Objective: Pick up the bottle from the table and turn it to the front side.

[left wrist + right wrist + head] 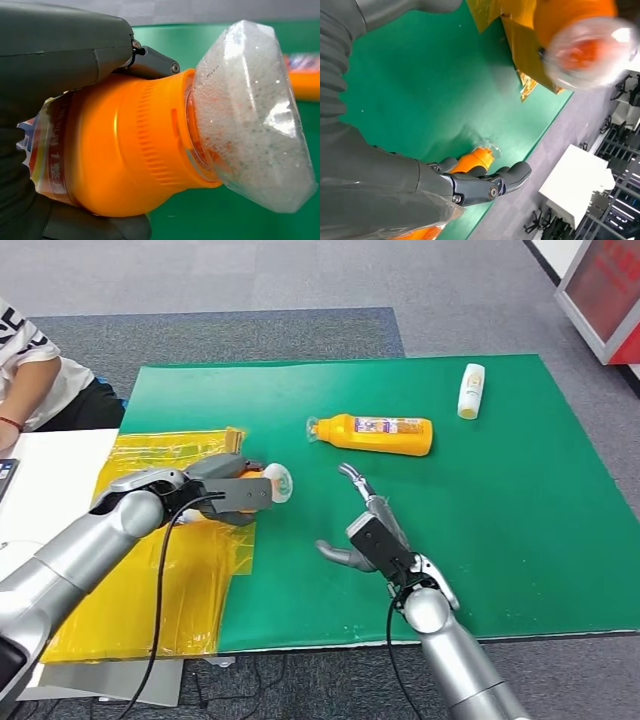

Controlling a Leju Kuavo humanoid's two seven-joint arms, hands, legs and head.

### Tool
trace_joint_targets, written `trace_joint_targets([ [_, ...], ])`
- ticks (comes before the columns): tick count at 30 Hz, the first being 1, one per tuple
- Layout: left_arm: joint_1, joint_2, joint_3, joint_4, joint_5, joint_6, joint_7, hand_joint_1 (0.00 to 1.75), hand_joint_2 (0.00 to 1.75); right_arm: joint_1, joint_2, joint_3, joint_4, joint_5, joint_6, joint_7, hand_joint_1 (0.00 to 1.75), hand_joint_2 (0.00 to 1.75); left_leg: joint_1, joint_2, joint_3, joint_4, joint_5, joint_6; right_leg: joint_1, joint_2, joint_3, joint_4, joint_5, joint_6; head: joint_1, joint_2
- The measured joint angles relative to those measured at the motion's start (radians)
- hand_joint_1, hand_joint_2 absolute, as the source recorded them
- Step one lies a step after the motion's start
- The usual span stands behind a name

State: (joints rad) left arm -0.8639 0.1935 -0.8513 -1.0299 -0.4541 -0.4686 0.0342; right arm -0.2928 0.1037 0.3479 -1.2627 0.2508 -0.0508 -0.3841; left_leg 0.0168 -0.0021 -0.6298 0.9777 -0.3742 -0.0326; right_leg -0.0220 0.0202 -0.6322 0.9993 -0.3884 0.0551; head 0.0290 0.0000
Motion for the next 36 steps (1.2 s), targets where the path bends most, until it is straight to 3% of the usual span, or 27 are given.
trace_joint_targets([
  [7, -0.101, -0.055, -0.152, 0.202, -0.06, -0.085, 0.003, 1.75, 1.75, -0.026, 0.021, -0.003, 0.004, 0.005, 0.013, 0.029, 0.0, 1.75, 0.0, 0.0, -0.001, 0.0, 0.0, 0.0, 0.0, 0.0, 0.0, 0.0, 0.0, 0.0, 0.0, 0.0],
  [16, -0.14, -0.063, -0.218, 0.327, 0.021, -0.141, -0.08, 1.75, 1.75, -0.045, 0.026, 0.001, 0.039, -0.009, -0.003, 0.009, 0.0, 1.75, 0.0, 0.0, -0.001, 0.0, 0.0, 0.0, 0.0, 0.0, 0.0, 0.0, 0.0, 0.0, 0.0, 0.0],
  [17, -0.143, -0.063, -0.222, 0.333, 0.028, -0.144, -0.083, 1.46, 1.75, -0.046, 0.026, 0.003, 0.042, -0.01, -0.004, 0.008, 0.0, 1.75, 0.0, 0.0, -0.001, 0.0, 0.0, 0.0, 0.0, 0.0, 0.0, 0.0, 0.0, 0.0, 0.0, 0.0],
  [20, -0.146, -0.063, -0.233, 0.351, 0.042, -0.136, -0.084, 0.15, 1.75, -0.049, 0.026, 0.007, 0.048, -0.013, -0.011, 0.007, 0.0, 1.75, 0.0, 0.0, -0.001, 0.0, 0.0, 0.0, 0.0, 0.0, 0.0, 0.0, 0.0, 0.0, 0.0, 0.0],
  [21, -0.147, -0.063, -0.236, 0.356, 0.046, -0.128, -0.086, 0.0, 1.75, -0.049, 0.026, 0.007, 0.049, -0.014, -0.015, 0.007, 0.0, 1.75, 0.0, 0.0, -0.001, 0.0, 0.0, 0.0, 0.0, 0.0, 0.0, 0.0, 0.0, 0.0, 0.0, 0.0],
  [36, -0.14, -0.068, -0.251, 0.377, 0.078, -0.051, -0.126, 0.0, 1.75, -0.049, 0.025, 0.023, 0.053, -0.023, -0.037, 0.013, 0.0, 1.75, 0.0, 0.0, -0.001, 0.0, 0.001, 0.001, 0.0, 0.0, 0.0, 0.0, 0.0, 0.0, 0.0, 0.0],
])
